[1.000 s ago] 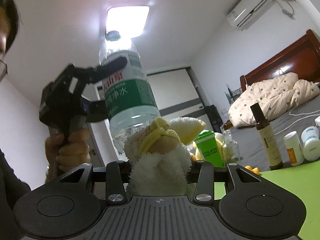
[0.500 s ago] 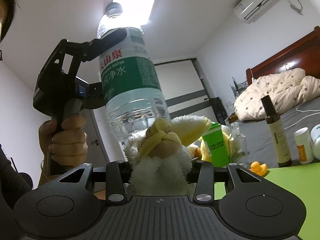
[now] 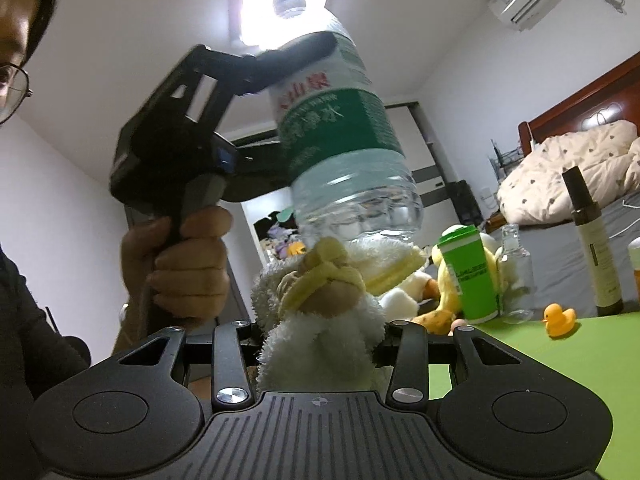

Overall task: Clean container
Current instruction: 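Hold the bottle raised in the left gripper and rotate it, then lower the bottle in the left gripper toward the green mat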

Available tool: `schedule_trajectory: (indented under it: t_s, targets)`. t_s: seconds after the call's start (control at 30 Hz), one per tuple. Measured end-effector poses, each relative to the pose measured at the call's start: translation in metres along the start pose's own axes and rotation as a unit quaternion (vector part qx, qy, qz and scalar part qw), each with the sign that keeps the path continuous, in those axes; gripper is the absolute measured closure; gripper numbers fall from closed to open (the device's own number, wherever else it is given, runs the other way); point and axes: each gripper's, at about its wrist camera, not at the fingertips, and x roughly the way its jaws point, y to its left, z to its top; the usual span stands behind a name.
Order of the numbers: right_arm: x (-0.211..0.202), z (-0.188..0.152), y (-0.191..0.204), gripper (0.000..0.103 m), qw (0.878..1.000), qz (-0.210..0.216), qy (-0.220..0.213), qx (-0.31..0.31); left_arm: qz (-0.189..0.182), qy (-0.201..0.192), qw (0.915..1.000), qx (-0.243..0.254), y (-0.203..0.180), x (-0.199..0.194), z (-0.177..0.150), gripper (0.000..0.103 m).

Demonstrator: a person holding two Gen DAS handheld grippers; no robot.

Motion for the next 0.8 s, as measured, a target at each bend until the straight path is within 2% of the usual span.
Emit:
schedule_trajectory:
  t_s: [0.3,0.53,0.67,0.8]
  targets:
    - [-0.013,0.002,-0.005,0.061,1.0,-0.013,-0.022,0.018,0.012,0.01,0.9999,-0.006,0.01,0.0,-0.007,0.042]
    - [-0.039,0.013,-0.014,0.061,0.996,-0.04,-0.067,0.035,0.032,0.015,0.9993,-0.01,0.019,0.001,-0.016,0.042]
    - [-0.049,0.024,-0.013,0.061,0.994,-0.066,-0.087,0.029,0.049,0.022,0.9984,-0.015,0.027,0.002,-0.023,0.042]
    - [-0.05,0.035,-0.007,0.061,0.991,-0.074,-0.106,0.013,0.059,0.031,0.9975,-0.025,0.034,0.003,-0.031,0.042]
